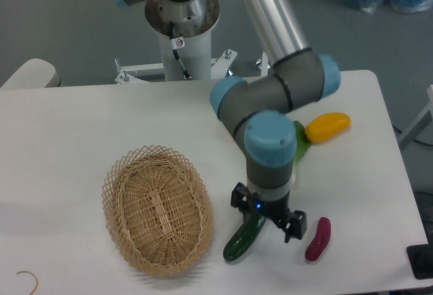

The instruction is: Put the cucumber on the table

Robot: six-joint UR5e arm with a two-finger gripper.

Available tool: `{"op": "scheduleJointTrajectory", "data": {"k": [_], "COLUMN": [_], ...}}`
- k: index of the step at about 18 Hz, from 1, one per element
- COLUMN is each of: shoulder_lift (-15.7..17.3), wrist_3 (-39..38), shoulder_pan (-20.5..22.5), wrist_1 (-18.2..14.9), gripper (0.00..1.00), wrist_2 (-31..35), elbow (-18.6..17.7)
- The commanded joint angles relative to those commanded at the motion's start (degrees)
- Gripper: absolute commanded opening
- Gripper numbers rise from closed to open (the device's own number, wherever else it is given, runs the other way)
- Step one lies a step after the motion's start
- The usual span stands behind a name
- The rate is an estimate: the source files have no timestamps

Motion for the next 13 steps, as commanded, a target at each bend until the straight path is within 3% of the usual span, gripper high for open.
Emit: {"op": "scheduleJointTrajectory", "data": {"k": [2, 5, 13], "shoulder_lift": [3.4, 6.3, 9.1], "wrist_3": [4.0, 12.5, 29.3], "shoulder_pan": [2.5, 6.4, 15.4], "wrist_1": [-1.9, -9.1, -14.9], "gripper": [1.00, 1.00, 1.00], "wrist_2": [0.0, -0.1, -0.5], "elbow": [-0.1, 0.4, -1.5]}}
